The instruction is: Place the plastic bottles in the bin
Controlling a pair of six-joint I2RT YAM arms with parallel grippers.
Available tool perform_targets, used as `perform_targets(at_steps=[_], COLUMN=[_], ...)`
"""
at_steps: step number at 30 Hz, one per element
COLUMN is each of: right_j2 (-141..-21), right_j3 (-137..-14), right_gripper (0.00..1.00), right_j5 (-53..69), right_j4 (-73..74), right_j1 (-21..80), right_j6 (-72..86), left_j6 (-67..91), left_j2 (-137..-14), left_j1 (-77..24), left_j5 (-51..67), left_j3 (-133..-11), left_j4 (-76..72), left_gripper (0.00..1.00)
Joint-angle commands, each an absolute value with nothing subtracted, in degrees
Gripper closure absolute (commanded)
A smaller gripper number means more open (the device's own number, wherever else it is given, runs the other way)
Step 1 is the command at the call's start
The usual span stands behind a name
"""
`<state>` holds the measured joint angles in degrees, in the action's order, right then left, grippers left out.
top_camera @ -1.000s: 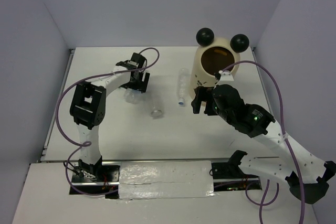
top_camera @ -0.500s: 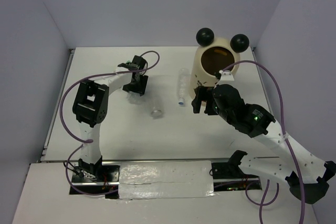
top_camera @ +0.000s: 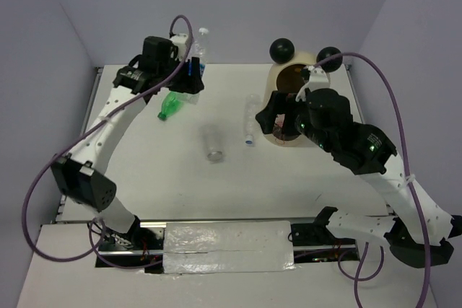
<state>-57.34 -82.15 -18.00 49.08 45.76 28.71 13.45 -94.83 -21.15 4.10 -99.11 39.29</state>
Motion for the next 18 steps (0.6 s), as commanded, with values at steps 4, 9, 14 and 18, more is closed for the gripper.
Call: perform_targets(at_steps=[4,9,14,18], right_j2=[-65.0,-71.5,-78.5,-84.6], right_j3=[-98.6,-108.3,-114.8,-119.1], right_gripper=[0.0,0.0,0.0,0.0], right_j5=[-11.9,-7.6,-3.0,3.6], right_j4=[49.0,49.6,48.1,48.3], right_j1=[46.0,45.5,43.6,41.0], right_j6=[25.1,23.9,23.8,25.4], left_j6=[15.5,20.1,21.2,21.7], left_j2=[-86.1,-81.8,-80.1,-79.2], left_j1=[-21.2,-21.2,-21.2,-21.2], left_j5=[36.5,47.3,49.3,50.0], left_j3=[-94.2,-89.6,-88.2,-88.2], left_j4=[34.3,27.1,25.3,25.1], left_gripper=[0.49,0.48,0.48,0.48])
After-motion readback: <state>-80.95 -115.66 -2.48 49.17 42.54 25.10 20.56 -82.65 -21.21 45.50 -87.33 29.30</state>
